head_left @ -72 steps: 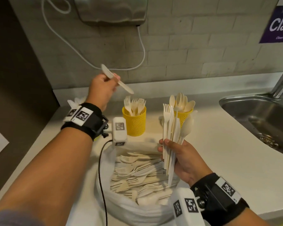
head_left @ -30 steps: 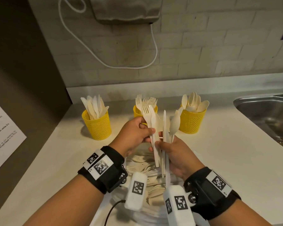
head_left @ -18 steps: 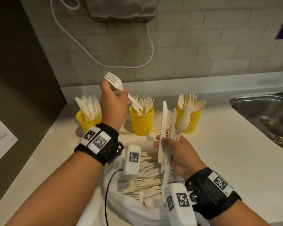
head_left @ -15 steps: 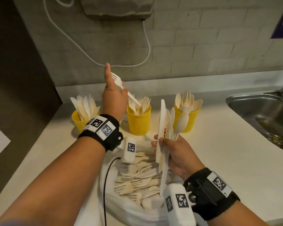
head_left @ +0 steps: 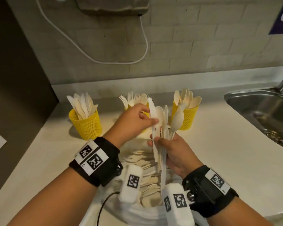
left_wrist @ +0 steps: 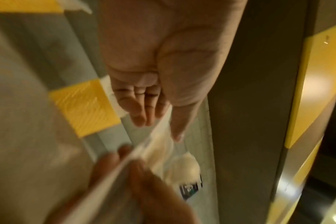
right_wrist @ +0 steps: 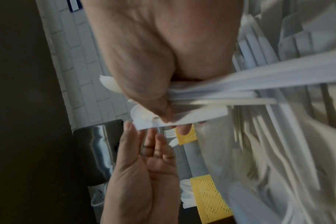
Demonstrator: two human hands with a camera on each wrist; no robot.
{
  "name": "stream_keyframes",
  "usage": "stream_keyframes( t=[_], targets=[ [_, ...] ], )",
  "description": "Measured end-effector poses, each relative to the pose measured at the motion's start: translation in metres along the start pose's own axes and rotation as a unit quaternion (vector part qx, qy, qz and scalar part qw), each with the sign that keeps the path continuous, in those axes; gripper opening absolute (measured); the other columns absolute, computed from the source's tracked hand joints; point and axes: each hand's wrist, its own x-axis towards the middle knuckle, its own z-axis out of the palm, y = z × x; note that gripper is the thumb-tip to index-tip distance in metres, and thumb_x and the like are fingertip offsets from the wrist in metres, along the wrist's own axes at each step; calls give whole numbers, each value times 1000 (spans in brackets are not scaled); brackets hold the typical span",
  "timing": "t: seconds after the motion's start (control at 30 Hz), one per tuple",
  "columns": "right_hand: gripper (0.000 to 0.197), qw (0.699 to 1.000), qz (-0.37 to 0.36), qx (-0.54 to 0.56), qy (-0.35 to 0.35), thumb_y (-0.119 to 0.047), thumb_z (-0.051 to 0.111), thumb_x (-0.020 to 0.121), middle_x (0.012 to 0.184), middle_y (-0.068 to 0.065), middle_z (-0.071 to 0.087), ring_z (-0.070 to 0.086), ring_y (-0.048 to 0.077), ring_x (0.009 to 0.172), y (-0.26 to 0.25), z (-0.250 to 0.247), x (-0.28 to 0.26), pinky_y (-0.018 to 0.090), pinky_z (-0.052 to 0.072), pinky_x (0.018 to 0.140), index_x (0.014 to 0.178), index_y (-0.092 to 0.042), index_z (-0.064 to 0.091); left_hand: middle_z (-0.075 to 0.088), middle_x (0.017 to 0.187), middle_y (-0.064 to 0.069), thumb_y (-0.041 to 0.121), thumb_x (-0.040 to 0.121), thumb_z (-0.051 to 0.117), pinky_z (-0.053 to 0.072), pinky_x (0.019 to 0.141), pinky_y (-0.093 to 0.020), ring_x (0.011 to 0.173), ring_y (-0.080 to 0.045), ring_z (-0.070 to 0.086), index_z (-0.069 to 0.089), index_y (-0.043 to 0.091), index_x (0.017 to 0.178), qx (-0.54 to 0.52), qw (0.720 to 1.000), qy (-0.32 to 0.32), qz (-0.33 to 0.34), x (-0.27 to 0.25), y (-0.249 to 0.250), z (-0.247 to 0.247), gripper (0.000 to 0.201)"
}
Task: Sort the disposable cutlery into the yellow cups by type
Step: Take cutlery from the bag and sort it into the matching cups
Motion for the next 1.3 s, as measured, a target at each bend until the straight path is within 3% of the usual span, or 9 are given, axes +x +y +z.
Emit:
stream_keyframes(
  t=[0.07, 0.27, 0.4, 0.5, 0.6, 0.77, 1.0, 1.17, 1.3],
  targets=[
    [26, 1000, -6, -9, -20, 4, 49, 91, 82, 3, 71, 71, 14, 74, 1, 4, 0, 26, 55, 65, 108, -13, 60, 62, 71, 4, 23, 77, 73, 50, 63, -30, 64, -11, 59, 54, 21, 101, 25, 999, -30, 7, -8, -4, 10, 31],
    [13, 999, 29, 25, -7, -2, 49, 93, 79, 11, 64, 65, 18, 69, 5, 3, 3, 32, 53, 66, 102, -3, 58, 61, 81, -6, 5, 88, 54, 57, 75, -40, 77, -23, 67, 52, 22, 87, -171, 979, 98, -47, -17, -4, -11, 18],
    [14, 995, 17, 97, 7, 2, 44, 94, 68, 6, 59, 56, 15, 56, 3, 4, 9, 28, 46, 56, 97, -10, 52, 50, 72, -4, 2, 89, 44, 43, 59, -30, 63, -17, 48, 49, 20, 87, -113, 987, -57, -96, -42, 5, -4, 19],
    [15, 994, 11, 112, 1, 0, 42, 95, 76, 13, 62, 64, 19, 60, -1, 8, 11, 29, 54, 53, 102, -5, 54, 55, 83, 5, 23, 82, 67, 41, 54, -21, 68, -7, 52, 47, 21, 102, 58, 984, -163, -39, -56, 4, 15, 28],
    [13, 988, 31, 152, -5, -5, 44, 96, 63, 8, 51, 57, 18, 55, -4, 10, 12, 32, 51, 52, 86, -13, 49, 55, 100, 4, 32, 69, 79, 41, 60, -20, 85, -12, 55, 39, 18, 114, 174, 971, -161, 23, -54, -1, 25, 62],
    [10, 977, 66, 202, 24, -10, 48, 94, 63, 6, 50, 55, 18, 58, 2, 7, 14, 31, 52, 54, 86, -15, 52, 62, 106, -11, 17, 83, 62, 38, 65, -30, 91, -27, 59, 40, 14, 116, 265, 950, -151, 66, -50, -12, 25, 40],
    [46, 964, 77, 252, 15, -42, 42, 96, 56, 11, 65, 67, 23, 54, -15, 10, 3, 40, 56, 60, 78, -10, 70, 57, 128, 0, 23, 88, 57, 43, 98, -38, 112, -17, 54, 42, 23, 133, 118, 971, -209, -19, -43, -30, 19, 47],
    [14, 970, 69, 228, 44, -21, 47, 97, 65, 11, 65, 67, 25, 65, -8, 12, 9, 47, 55, 73, 91, -9, 51, 58, 91, -3, 10, 91, 53, 43, 53, -24, 69, -13, 52, 50, 18, 119, -75, 974, -185, -105, -44, -40, 19, 29],
    [16, 977, 68, 199, 22, -7, 43, 97, 63, 5, 54, 58, 18, 62, -5, 13, 14, 37, 55, 67, 84, -12, 51, 55, 92, -12, 2, 91, 49, 37, 43, -20, 64, -15, 47, 50, 9, 118, -159, 963, -140, -165, -40, -39, 15, 29]
  ],
)
